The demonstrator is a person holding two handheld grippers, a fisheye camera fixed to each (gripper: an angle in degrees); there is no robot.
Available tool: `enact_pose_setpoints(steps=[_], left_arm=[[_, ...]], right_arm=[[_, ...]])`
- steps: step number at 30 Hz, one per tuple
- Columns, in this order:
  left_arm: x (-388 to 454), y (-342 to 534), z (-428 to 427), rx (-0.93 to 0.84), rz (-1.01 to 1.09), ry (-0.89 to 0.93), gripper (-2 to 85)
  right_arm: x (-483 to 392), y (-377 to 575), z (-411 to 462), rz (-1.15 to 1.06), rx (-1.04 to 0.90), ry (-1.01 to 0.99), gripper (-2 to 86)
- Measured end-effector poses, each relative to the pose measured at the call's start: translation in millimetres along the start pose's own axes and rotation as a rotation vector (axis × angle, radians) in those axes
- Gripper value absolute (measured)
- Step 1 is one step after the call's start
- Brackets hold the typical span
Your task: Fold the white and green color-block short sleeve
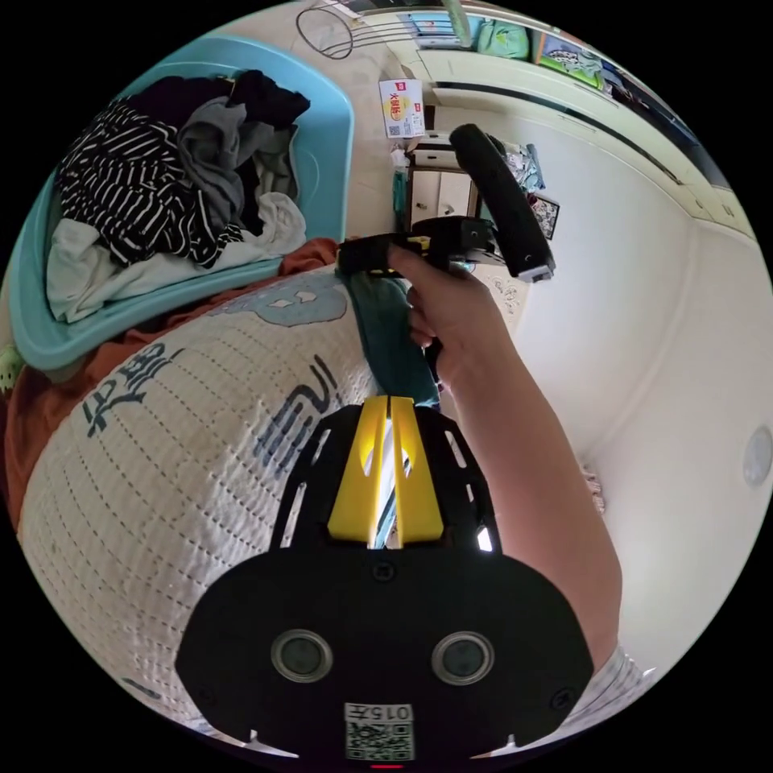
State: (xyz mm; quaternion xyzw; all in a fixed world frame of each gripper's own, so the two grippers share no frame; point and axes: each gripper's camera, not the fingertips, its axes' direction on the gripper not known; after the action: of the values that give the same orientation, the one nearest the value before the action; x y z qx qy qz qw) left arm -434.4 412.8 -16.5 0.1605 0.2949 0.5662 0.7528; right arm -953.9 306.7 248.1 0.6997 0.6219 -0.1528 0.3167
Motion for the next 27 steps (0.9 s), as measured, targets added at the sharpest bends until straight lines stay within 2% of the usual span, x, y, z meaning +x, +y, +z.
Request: enact_pose_setpoints(steps=[4, 8, 10, 13, 17, 23, 27], left_arm=[[17.8, 9.1, 2.4, 0.033, 0.103, -0.051, -0.8], [51.3, 19.3, 0.3, 0.082, 0.300, -0.129, -0.7], [70.2, 28.8, 7.7, 0.054, 0.422, -0.174, -0.6], [102.7, 56.0, 37.4, -0.077, 0.657, -0.214, -0.6], [132.8, 111.5, 84.6, -0.231, 0.956, -0.366, -0.6], [136.5, 177.1, 135.7, -0.414, 1.169, -0.481, -0.4], [135.5, 212.0, 154.9, -0.485, 1.280, -0.539, -0.3]], right_arm=[[65.7, 40.2, -38.8, 0.172, 0.198, -0.148, -0.8], [159.4, 143.1, -73.5, 0.379, 0.411, -0.265, -0.9], [196.2, 203.6, -77.9, 0.476, 0.487, -0.310, -1.0], [237.2, 305.9, -61.1, 0.635, 0.572, -0.434, -1.0], [244.4, 413.7, -2.5, 0.800, 0.525, -0.471, -1.0], [234.0, 501.4, 78.4, 0.959, 0.436, -0.610, -1.0], [235.5, 528.8, 90.6, 0.978, 0.434, -0.639, -0.9]])
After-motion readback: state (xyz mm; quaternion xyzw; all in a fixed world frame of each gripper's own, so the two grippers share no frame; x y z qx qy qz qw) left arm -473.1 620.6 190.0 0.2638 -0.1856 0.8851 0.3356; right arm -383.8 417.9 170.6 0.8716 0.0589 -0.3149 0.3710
